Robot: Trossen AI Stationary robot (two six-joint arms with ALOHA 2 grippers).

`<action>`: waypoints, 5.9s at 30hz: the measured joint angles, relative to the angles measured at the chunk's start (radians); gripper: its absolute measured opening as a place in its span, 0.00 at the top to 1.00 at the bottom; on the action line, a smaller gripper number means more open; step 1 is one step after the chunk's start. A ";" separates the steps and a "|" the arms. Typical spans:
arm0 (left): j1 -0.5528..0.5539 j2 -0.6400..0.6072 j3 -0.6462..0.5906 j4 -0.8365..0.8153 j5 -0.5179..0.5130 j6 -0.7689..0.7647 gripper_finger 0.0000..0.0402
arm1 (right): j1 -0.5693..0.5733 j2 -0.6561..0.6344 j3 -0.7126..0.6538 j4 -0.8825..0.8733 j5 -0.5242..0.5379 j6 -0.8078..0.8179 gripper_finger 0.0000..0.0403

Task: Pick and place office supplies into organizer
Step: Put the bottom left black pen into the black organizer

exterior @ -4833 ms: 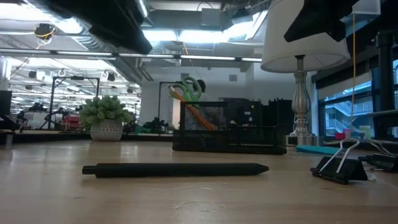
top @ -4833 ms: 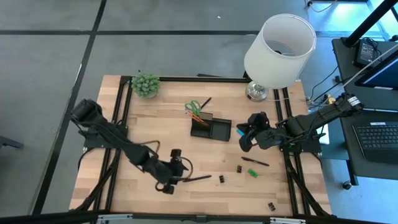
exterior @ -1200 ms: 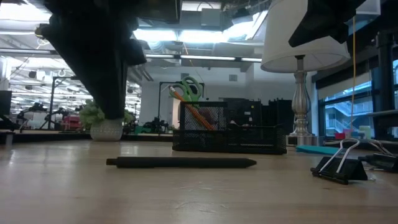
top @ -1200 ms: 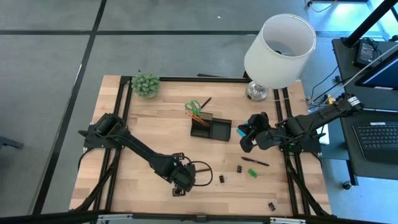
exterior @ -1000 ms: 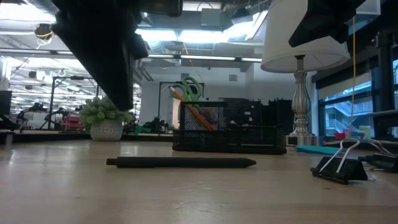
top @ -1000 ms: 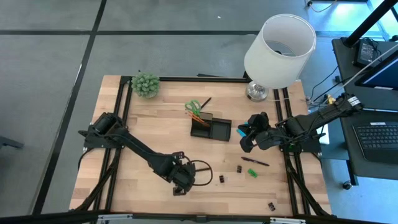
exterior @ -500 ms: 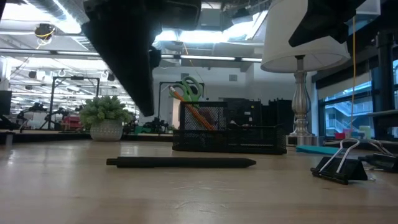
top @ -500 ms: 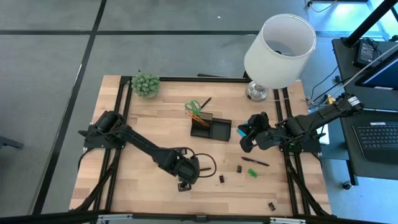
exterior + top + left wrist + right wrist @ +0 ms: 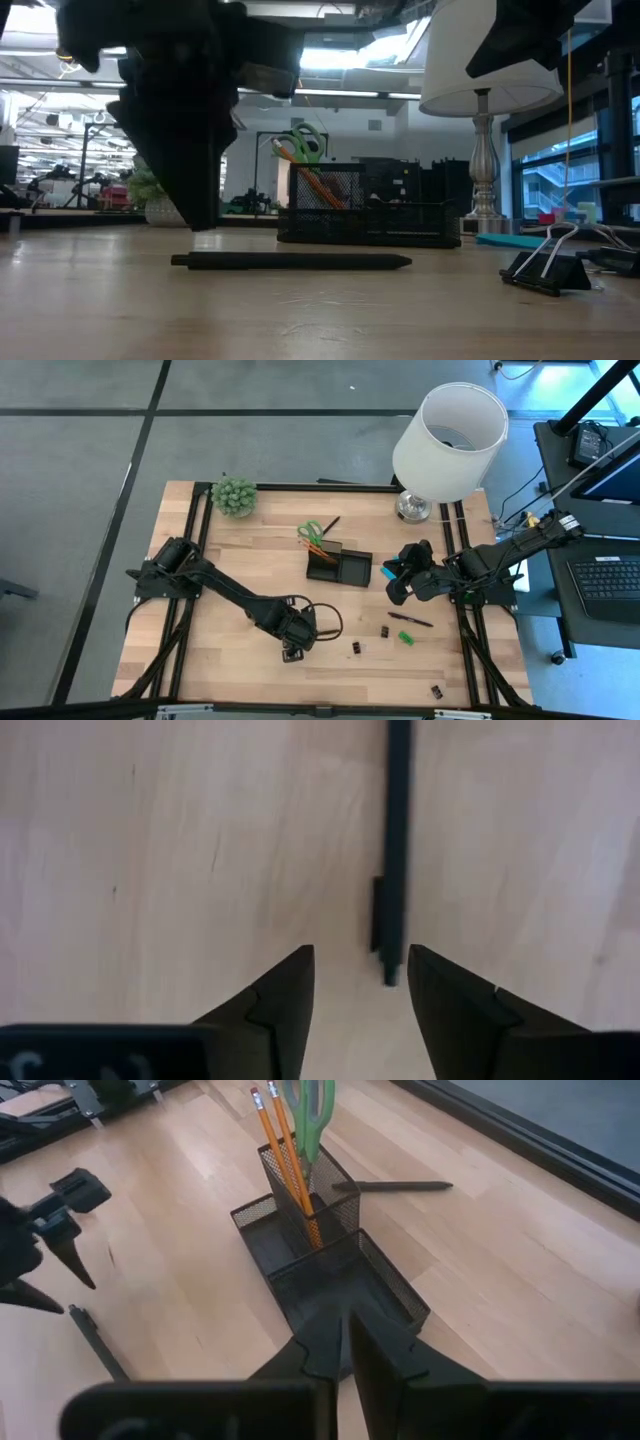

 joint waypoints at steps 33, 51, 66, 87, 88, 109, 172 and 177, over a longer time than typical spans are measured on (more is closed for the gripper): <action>-0.013 0.073 -0.003 0.164 0.120 -0.010 0.63 | 0.000 0.000 0.000 -0.034 0.003 0.002 0.93; -0.031 0.076 -0.003 0.213 0.175 0.008 0.69 | 0.000 0.000 0.000 -0.038 0.003 0.002 0.93; -0.035 0.077 -0.003 0.272 0.182 -0.038 0.74 | 0.000 0.000 0.000 -0.040 0.003 0.001 0.93; -0.046 0.120 0.009 0.300 0.159 -0.091 0.75 | 0.000 0.000 0.000 -0.039 0.003 0.008 0.93; -0.045 0.120 0.010 0.279 0.158 -0.093 0.76 | 0.000 0.000 0.000 -0.039 0.003 0.008 0.93; -0.001 0.115 0.008 0.148 0.036 0.189 0.83 | 0.000 0.000 0.000 -0.039 0.003 0.010 0.93; -0.039 0.100 0.040 0.109 -0.010 0.276 0.91 | 0.000 0.000 0.000 -0.039 0.003 0.029 0.93; -0.038 0.096 0.069 0.034 -0.024 0.276 0.92 | 0.000 0.001 0.000 -0.039 0.003 0.029 0.93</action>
